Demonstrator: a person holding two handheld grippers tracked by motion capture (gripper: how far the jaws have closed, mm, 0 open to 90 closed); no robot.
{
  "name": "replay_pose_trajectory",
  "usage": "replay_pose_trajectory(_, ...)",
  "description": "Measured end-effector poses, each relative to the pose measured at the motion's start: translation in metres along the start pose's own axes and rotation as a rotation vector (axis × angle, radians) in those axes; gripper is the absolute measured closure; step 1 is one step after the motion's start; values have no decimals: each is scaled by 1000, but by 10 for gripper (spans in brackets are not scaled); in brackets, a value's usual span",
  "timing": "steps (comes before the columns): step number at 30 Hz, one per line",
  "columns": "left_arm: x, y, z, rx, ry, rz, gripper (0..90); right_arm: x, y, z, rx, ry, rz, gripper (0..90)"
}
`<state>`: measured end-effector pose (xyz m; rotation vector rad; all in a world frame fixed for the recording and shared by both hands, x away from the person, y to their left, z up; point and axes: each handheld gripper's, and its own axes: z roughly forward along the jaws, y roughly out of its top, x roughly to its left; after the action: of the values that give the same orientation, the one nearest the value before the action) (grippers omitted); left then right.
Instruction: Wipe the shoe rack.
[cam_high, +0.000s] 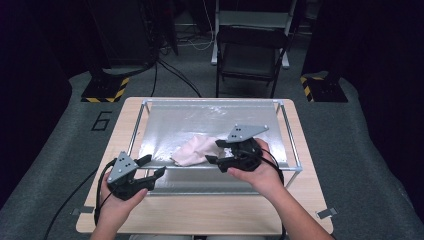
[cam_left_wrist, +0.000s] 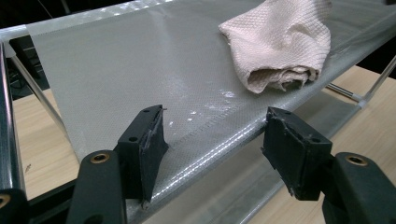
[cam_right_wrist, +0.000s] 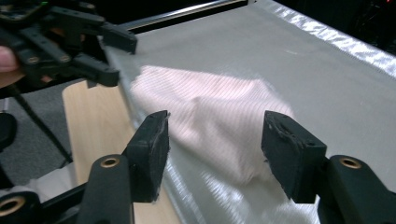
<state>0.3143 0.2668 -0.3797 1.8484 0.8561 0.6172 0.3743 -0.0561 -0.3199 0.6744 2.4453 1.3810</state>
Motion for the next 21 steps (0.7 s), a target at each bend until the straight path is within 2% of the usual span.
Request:
replay_pose_trajectory(2, 0, 0, 0, 0, 0, 0, 382, -4, 6, 7, 18, 5, -8, 445)
replay_pose_trajectory(4, 0, 0, 0, 0, 1, 1, 382, -6, 10, 13, 5, -13, -20, 419)
replay_pose_trajectory(7, 0, 0, 1, -4, 2, -4, 382, -7, 16, 21, 12, -16, -40, 388)
replay_pose_trajectory(9, 0, 0, 1, -4, -2, -7, 382, -6, 18, 27, 22, -17, -38, 381)
replay_pose_trajectory(11, 1, 0, 0, -2, -6, -10, 382, -8, 20, 34, 63, 1, -54, 380)
replay_pose_trajectory(13, 1, 0, 1, -4, -4, -11, 381, -8, 21, 40, 78, 15, -46, 381)
replay_pose_trajectory(17, 1, 0, 0, -4, -4, -11, 381, -6, 19, 47, 130, 43, -46, 412)
replay_pose_trajectory(21, 1, 0, 0, -7, -4, -10, 381, -7, 16, 52, 169, 48, -42, 478)
